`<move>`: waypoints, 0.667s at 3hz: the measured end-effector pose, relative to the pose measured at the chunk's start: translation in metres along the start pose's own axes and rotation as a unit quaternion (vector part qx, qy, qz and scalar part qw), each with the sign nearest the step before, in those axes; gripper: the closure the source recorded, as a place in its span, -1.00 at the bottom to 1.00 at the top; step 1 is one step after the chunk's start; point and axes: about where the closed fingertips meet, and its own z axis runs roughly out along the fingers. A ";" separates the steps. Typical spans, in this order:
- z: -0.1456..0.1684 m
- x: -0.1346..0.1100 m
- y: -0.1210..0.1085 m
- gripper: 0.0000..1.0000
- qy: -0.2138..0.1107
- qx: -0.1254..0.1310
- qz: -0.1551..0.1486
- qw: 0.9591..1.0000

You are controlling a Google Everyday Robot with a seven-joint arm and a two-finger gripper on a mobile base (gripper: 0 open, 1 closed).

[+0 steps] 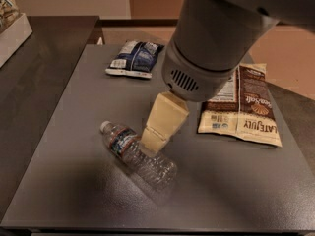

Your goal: Place water bottle upright

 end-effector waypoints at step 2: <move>0.017 -0.001 0.001 -1.00 0.031 0.022 0.067 0.997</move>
Offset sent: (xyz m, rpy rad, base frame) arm 0.0167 -0.0022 -0.0482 -0.0071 0.0903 -0.1847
